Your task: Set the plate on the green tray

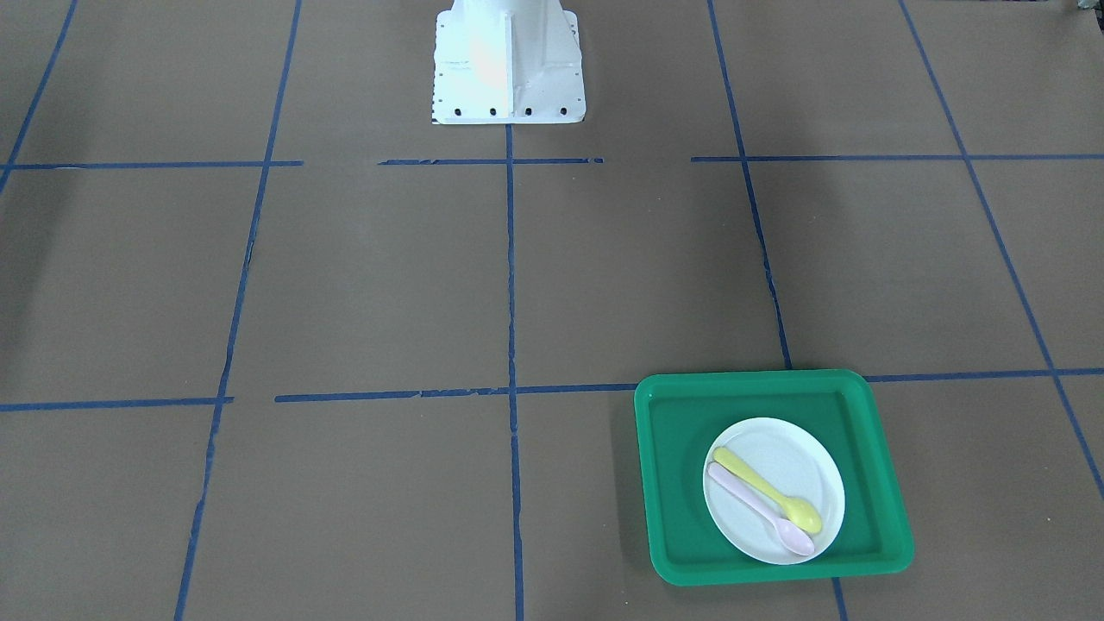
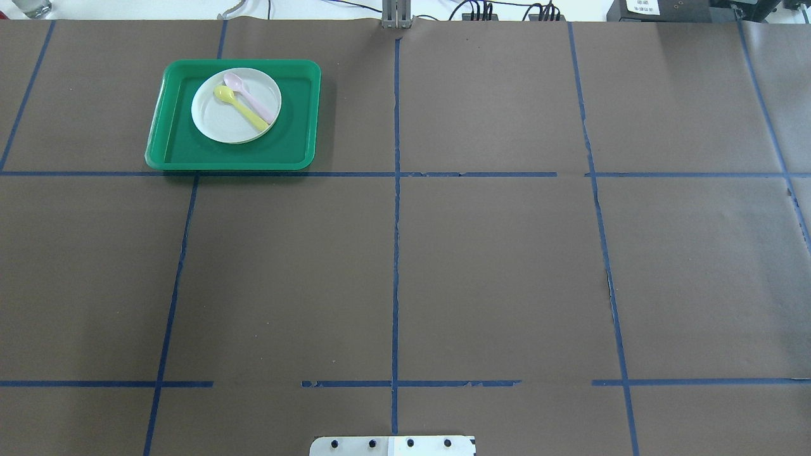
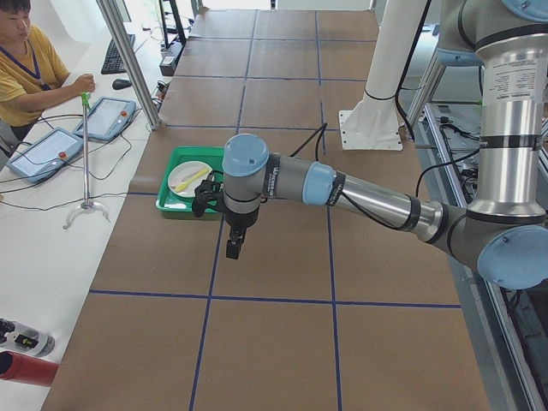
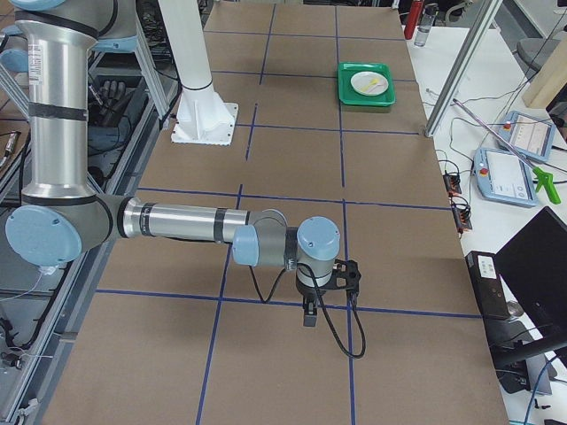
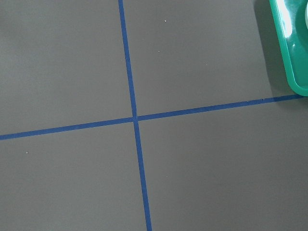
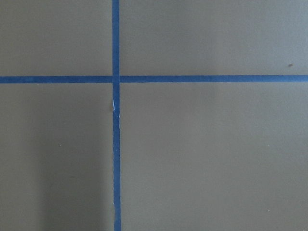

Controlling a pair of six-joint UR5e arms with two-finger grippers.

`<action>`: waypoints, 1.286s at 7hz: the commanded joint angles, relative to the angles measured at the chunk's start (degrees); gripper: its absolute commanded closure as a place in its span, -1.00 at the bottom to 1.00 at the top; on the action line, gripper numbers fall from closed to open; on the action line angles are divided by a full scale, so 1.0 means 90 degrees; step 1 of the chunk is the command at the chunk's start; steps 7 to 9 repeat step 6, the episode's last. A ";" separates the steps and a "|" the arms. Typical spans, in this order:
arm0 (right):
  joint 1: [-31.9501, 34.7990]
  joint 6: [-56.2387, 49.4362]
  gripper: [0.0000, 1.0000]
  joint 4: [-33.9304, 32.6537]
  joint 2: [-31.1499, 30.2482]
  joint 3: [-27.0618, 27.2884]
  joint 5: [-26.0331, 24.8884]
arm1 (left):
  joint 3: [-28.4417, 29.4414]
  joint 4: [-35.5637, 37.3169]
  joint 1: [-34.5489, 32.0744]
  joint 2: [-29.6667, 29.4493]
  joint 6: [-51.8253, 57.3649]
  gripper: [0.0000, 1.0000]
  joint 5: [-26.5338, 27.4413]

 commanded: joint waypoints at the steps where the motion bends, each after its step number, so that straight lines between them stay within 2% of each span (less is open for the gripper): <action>1: 0.0000 0.0000 -1.00 0.0000 0.0000 0.0000 -0.0002 | -0.0051 0.0016 -0.0056 0.0025 0.0003 -1.00 -0.0003; 9: 0.0000 0.0000 -1.00 0.0000 0.0000 0.0000 0.0008 | -0.0090 0.0016 -0.0124 0.0034 0.0003 -1.00 -0.0003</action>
